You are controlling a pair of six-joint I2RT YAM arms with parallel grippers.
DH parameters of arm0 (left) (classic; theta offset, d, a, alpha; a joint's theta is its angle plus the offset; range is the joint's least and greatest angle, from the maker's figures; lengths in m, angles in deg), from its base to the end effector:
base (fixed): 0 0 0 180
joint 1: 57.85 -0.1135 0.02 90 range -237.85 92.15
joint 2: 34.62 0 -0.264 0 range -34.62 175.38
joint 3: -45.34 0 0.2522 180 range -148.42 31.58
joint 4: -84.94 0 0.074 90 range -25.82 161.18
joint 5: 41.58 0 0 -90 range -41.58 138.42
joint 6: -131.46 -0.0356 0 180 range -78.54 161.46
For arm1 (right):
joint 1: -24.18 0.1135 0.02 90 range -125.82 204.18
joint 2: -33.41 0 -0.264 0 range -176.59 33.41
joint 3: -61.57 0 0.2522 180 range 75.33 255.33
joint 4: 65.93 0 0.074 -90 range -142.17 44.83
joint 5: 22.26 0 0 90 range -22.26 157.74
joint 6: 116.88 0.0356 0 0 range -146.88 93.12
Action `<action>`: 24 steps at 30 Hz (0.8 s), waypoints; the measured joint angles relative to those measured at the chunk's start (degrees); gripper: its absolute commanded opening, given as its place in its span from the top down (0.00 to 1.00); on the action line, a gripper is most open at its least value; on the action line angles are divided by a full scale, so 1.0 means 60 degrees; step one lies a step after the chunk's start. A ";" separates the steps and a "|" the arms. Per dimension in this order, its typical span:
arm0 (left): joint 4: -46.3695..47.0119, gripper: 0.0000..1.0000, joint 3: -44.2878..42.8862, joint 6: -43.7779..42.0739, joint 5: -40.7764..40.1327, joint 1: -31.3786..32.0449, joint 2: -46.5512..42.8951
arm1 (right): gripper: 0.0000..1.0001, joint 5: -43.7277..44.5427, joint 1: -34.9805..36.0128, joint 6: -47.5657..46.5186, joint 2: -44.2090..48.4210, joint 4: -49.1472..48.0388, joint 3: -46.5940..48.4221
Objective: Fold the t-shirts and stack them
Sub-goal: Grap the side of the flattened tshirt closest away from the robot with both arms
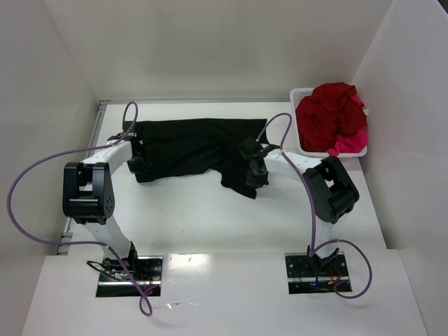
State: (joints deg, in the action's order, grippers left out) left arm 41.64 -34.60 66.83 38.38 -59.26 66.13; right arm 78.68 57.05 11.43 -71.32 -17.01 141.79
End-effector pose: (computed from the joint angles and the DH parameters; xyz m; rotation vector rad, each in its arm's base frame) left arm 0.3523 0.0149 0.1852 -0.6689 2.5778 0.1018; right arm 0.2957 0.1830 0.1598 0.1717 2.7915 0.0192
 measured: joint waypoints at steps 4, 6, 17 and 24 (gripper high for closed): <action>0.0022 0.94 -0.0102 -0.0029 0.0007 -0.0109 0.0080 | 1.00 0.0138 -0.0113 0.0055 0.0379 0.0372 -0.0120; 0.0011 0.95 -0.0102 -0.0033 -0.0007 -0.0160 0.0087 | 1.00 0.0160 -0.0215 0.0098 0.0747 0.0495 -0.0313; -0.0069 0.97 -0.0189 -0.0178 -0.0055 -0.0390 0.0266 | 1.00 0.0087 -0.1359 0.0051 0.2568 0.1297 -0.1020; -0.0280 0.91 -0.0270 -0.0346 0.0066 -0.0386 0.0273 | 1.00 -0.0248 -0.1439 -0.0262 0.2575 0.1479 -0.0980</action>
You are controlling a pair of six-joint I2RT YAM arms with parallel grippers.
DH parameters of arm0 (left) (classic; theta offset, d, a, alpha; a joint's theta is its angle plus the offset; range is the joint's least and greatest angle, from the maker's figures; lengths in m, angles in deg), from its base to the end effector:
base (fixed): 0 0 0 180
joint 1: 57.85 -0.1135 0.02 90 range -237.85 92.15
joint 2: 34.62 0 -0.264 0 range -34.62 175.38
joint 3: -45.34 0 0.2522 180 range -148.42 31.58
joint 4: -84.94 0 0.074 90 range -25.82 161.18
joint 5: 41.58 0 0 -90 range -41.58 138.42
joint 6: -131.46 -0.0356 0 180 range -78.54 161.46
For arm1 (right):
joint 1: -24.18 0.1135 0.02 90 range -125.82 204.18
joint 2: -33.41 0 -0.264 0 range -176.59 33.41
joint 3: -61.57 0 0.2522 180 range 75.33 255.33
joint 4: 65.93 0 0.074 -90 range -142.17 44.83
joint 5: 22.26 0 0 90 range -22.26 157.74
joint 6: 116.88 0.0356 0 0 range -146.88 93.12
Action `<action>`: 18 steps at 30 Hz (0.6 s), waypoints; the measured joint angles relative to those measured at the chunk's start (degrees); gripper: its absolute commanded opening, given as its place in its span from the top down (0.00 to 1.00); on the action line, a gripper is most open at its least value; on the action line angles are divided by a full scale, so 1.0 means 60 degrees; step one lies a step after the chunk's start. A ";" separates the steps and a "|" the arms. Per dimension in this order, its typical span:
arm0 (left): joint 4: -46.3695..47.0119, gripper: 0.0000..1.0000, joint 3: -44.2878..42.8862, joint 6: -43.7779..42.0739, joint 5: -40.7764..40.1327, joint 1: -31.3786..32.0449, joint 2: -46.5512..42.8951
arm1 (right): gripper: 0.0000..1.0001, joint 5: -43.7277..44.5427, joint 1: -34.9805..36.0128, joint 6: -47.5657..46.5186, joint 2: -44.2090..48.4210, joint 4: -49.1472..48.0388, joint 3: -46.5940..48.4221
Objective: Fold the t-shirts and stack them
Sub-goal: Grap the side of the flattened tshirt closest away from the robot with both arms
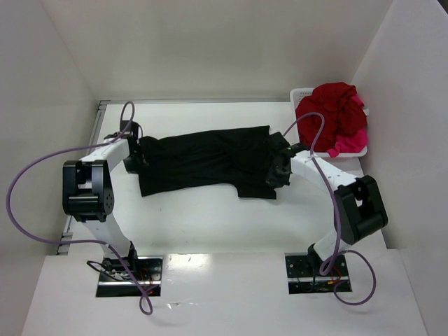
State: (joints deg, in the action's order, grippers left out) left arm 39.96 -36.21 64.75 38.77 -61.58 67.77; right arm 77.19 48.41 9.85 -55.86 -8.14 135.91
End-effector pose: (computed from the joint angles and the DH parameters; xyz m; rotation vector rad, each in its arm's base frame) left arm 0.3559 0.0292 0.1821 -0.6770 2.6093 0.1261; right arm 0.2693 0.1148 0.2083 0.3397 2.7785 0.0164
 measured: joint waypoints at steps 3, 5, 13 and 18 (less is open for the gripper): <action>-0.0164 0.66 -0.0098 -0.0157 0.0069 0.0000 0.0000 | 1.00 -0.0149 0.0000 -0.0102 -0.0011 -0.0004 0.0000; -0.0299 0.51 -0.0124 -0.0106 0.0007 0.0000 -0.0007 | 1.00 -0.0229 0.0000 -0.0175 -0.0015 -0.0011 0.0000; -0.0976 0.32 -0.0124 -0.0058 -0.0080 0.0000 -0.0616 | 1.00 -0.0375 0.0000 -0.0368 -0.0040 -0.0044 -0.0025; -0.1228 0.31 0.0025 0.0189 0.0514 0.0113 -0.1494 | 0.99 -0.0426 0.0000 -0.0514 -0.0080 -0.0087 -0.0025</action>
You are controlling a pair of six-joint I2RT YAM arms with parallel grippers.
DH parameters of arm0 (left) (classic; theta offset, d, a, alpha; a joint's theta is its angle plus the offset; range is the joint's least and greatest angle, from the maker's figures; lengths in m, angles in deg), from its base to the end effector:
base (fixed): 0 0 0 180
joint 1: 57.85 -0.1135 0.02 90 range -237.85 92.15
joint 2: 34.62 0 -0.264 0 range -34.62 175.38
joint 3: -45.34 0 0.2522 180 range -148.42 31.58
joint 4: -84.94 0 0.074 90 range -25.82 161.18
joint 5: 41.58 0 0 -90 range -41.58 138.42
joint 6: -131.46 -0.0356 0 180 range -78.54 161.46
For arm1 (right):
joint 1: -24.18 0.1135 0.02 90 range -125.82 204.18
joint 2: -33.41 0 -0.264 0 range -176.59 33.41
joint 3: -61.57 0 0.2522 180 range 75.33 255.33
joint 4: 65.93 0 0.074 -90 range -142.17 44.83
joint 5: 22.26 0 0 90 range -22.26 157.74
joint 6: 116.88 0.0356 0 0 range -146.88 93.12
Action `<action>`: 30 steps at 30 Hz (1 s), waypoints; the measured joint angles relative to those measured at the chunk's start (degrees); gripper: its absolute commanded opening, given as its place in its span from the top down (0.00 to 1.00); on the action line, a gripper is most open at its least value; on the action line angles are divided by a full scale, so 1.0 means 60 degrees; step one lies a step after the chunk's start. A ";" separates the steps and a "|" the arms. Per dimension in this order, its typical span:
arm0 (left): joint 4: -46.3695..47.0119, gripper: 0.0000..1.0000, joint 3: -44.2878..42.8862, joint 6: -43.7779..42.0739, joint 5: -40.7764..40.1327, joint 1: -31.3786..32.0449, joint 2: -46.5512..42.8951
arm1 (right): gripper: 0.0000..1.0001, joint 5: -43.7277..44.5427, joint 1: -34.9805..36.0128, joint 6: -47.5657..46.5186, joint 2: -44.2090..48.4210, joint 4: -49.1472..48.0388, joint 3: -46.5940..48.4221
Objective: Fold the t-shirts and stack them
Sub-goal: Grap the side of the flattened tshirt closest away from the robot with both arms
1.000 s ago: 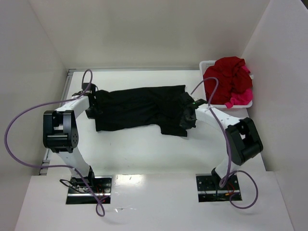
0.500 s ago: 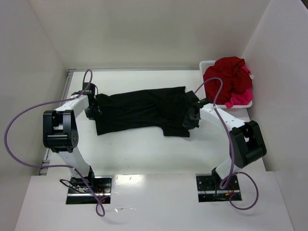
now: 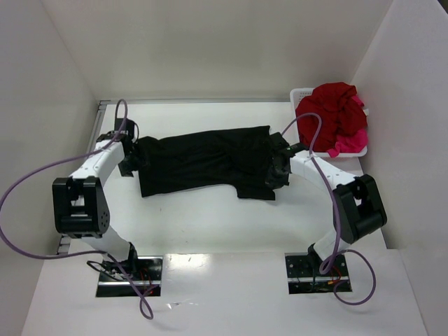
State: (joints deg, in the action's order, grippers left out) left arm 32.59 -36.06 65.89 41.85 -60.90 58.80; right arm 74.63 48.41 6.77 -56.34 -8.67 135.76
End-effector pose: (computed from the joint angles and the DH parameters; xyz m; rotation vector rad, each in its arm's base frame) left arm 0.3290 0.0216 0.2259 -0.6708 2.5961 0.0381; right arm 0.2699 0.1168 0.2054 0.2572 2.8094 0.0576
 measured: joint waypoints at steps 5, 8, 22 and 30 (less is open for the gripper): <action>-0.0076 0.31 0.0889 0.0856 0.0437 0.0481 -0.1188 | 0.99 -0.0018 0.0000 -0.0131 -0.0149 -0.0087 0.0000; 0.0084 0.31 0.1719 0.1548 0.0594 0.0572 -0.2098 | 0.98 -0.0022 0.0000 -0.0237 -0.0153 -0.0142 0.0000; 0.0976 0.39 0.3096 0.3708 -0.0160 0.0586 -0.2149 | 0.98 -0.0022 -0.0004 -0.0554 -0.0153 -0.0295 0.0000; 0.1362 0.40 0.3260 0.3701 -0.0251 0.0441 -0.1209 | 0.96 -0.0029 0.0000 -0.0561 -0.0153 -0.0321 0.0000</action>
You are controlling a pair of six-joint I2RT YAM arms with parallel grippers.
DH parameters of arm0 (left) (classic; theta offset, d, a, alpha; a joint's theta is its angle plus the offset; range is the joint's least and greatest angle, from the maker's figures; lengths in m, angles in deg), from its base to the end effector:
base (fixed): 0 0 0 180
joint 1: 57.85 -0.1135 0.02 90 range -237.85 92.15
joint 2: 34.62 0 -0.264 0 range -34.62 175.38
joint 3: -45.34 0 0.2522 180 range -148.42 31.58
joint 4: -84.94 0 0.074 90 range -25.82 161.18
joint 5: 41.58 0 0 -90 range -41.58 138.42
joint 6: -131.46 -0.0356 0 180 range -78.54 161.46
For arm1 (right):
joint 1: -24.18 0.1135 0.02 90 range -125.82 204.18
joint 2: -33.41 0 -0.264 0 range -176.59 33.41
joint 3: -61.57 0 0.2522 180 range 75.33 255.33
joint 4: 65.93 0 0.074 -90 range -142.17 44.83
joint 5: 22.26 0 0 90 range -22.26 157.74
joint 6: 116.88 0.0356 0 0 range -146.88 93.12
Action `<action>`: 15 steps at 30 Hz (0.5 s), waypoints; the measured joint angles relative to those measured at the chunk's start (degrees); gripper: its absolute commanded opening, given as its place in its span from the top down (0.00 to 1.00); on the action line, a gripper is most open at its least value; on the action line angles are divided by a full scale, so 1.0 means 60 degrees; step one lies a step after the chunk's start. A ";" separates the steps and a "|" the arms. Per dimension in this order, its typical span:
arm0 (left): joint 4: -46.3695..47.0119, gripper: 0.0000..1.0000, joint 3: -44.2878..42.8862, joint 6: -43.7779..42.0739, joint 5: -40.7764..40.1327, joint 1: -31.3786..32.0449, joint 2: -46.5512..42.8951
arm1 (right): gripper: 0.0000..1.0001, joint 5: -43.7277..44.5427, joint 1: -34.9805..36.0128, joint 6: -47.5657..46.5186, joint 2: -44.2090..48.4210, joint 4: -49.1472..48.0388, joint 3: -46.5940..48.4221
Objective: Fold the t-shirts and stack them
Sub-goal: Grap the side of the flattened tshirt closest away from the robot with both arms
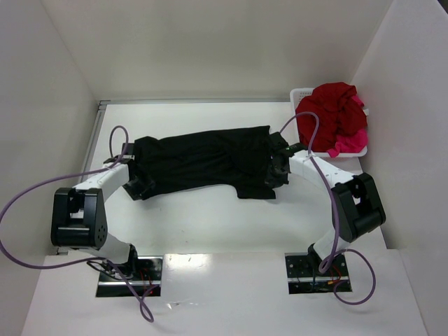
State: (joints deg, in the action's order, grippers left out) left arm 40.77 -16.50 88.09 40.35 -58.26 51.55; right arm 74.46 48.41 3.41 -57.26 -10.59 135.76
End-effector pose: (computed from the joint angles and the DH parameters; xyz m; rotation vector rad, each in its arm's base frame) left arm 0.2722 0.0069 0.1714 -1.1279 2.4996 -0.0264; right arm 0.2744 0.1189 0.2020 0.1746 2.8006 0.0592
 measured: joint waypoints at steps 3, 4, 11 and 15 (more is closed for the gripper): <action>0.0011 0.40 0.0080 -0.0066 0.0011 -0.0113 -0.0007 | 0.96 0.0000 0.0000 -0.0004 -0.0004 -0.0004 0.0000; -0.0036 0.40 0.0087 -0.0084 0.0007 -0.0135 -0.0007 | 0.96 -0.0007 0.0000 -0.0007 -0.0015 -0.0004 0.0000; -0.0342 0.30 0.0087 -0.0200 -0.0080 -0.0168 -0.0703 | 0.96 -0.0018 0.0000 -0.0022 -0.0197 -0.0004 0.0000; -0.0408 0.30 0.0091 -0.0120 -0.0193 -0.0168 -0.0951 | 0.96 -0.0018 0.0000 -0.0022 -0.0222 0.0000 0.0000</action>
State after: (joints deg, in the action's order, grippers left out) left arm 38.32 -15.95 87.37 39.19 -59.26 45.84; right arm 74.35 48.41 3.28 -58.60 -10.59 135.76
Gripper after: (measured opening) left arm 0.695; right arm 0.036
